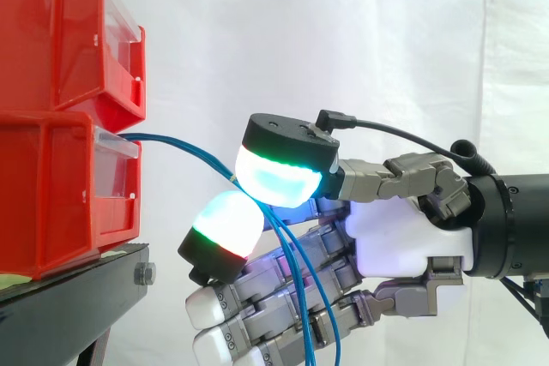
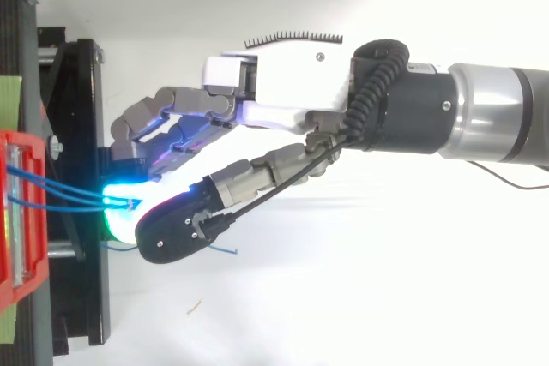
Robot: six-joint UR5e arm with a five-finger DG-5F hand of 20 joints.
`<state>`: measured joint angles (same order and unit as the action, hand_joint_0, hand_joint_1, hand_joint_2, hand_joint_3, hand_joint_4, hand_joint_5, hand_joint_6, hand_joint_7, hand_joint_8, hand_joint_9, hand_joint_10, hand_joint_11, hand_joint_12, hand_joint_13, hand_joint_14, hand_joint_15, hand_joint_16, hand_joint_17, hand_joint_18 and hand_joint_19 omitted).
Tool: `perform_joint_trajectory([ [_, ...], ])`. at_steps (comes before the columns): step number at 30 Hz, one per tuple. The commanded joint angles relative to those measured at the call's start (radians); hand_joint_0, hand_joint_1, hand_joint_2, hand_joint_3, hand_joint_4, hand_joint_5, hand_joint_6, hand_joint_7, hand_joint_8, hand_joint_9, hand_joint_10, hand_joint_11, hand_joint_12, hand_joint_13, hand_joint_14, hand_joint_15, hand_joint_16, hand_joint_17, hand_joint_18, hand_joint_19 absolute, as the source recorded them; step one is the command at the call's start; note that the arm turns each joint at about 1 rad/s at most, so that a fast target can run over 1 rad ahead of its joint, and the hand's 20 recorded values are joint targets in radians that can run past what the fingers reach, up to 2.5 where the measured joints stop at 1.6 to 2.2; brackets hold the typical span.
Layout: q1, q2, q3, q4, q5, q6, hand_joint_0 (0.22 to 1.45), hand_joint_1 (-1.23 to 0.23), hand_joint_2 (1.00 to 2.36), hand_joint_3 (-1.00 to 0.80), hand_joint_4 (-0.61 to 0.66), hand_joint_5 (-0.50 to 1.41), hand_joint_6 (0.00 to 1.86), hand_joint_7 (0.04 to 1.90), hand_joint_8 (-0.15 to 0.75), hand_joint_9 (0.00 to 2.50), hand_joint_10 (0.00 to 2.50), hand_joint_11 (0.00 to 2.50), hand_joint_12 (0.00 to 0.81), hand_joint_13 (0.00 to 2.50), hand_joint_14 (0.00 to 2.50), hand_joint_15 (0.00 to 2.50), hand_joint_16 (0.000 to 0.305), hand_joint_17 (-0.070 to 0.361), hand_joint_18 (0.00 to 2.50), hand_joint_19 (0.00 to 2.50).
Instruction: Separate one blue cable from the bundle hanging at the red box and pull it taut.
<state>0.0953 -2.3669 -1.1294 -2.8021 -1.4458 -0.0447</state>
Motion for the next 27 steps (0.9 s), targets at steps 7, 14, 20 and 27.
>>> perform_joint_trajectory([
  [7,0.0,0.012,0.029,-0.112,0.002,-0.015,0.62,-0.74,1.01,-0.29,0.2,-0.19,0.83,1.01,0.324,0.66,0.01,0.46,0.372,0.67,0.01,0.21,0.043,0.097,0.64,0.15],
  [14,0.0,0.04,0.029,-0.137,0.002,-0.049,0.66,-0.83,1.01,-0.4,0.19,-0.19,0.86,1.0,0.317,0.66,0.01,0.47,0.366,0.68,0.01,0.21,0.042,0.094,0.66,0.15],
  [20,0.0,0.043,0.029,-0.143,0.004,-0.05,0.64,-0.83,1.0,-0.5,0.21,-0.19,0.87,1.0,0.317,0.67,0.01,0.47,0.366,0.69,0.01,0.22,0.042,0.094,0.68,0.15],
  [27,0.001,0.043,0.031,-0.142,0.004,-0.052,0.55,-0.63,1.0,-0.5,0.2,-0.19,0.85,0.99,0.322,0.68,0.01,0.48,0.373,0.7,0.01,0.23,0.043,0.098,0.69,0.16],
])
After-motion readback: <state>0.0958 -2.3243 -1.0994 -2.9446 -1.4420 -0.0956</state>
